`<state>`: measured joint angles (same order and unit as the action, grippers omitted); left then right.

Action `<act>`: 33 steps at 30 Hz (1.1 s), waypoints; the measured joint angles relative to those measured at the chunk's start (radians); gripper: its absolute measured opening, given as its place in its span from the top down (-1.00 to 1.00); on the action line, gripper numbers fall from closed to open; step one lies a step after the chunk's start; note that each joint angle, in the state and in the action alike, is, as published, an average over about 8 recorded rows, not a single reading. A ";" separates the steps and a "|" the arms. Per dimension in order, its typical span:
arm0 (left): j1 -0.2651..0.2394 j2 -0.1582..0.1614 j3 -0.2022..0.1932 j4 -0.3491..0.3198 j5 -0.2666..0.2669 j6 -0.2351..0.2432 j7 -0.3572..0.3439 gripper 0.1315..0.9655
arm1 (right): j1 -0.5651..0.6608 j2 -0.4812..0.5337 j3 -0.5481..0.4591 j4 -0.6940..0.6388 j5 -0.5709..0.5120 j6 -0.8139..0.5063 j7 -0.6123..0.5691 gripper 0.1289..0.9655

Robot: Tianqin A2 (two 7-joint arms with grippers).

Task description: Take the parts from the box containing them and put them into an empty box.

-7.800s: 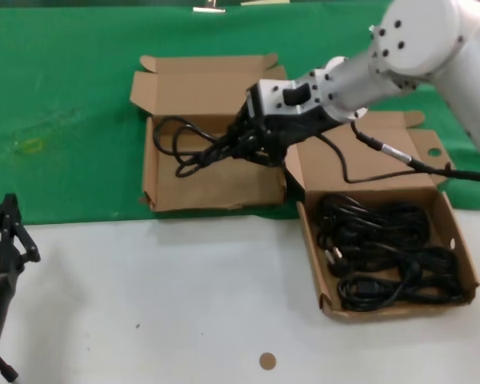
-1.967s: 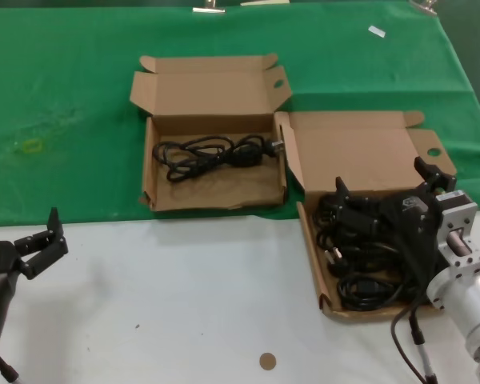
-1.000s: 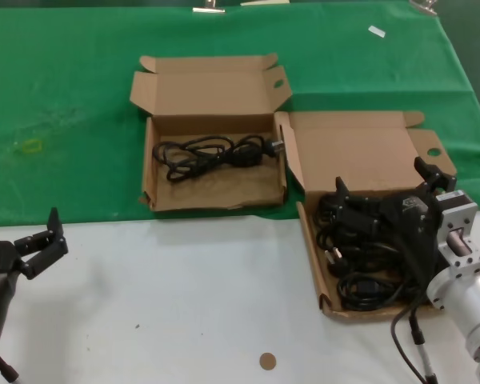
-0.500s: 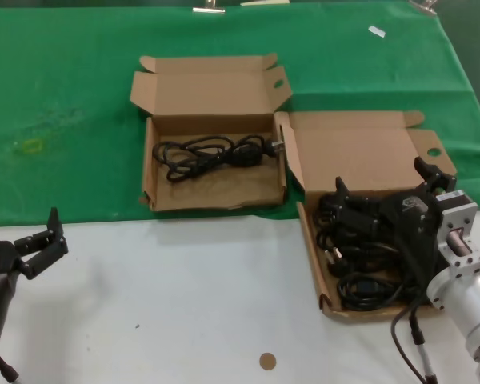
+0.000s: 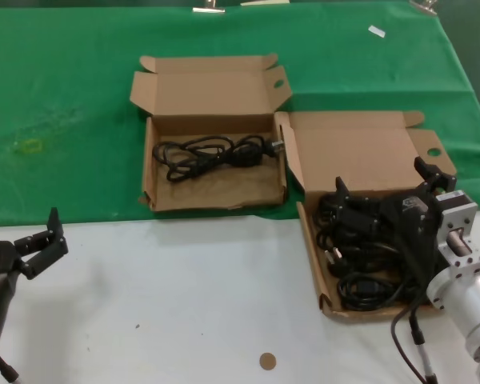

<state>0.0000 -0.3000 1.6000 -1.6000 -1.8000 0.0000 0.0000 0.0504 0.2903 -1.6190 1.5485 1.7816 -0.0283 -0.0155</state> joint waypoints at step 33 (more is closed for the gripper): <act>0.000 0.000 0.000 0.000 0.000 0.000 0.000 -1.00 | 0.000 0.000 0.000 0.000 0.000 0.000 0.000 -1.00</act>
<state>0.0000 -0.3000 1.6000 -1.6000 -1.8000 0.0000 0.0000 0.0504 0.2903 -1.6190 1.5485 1.7816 -0.0283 -0.0155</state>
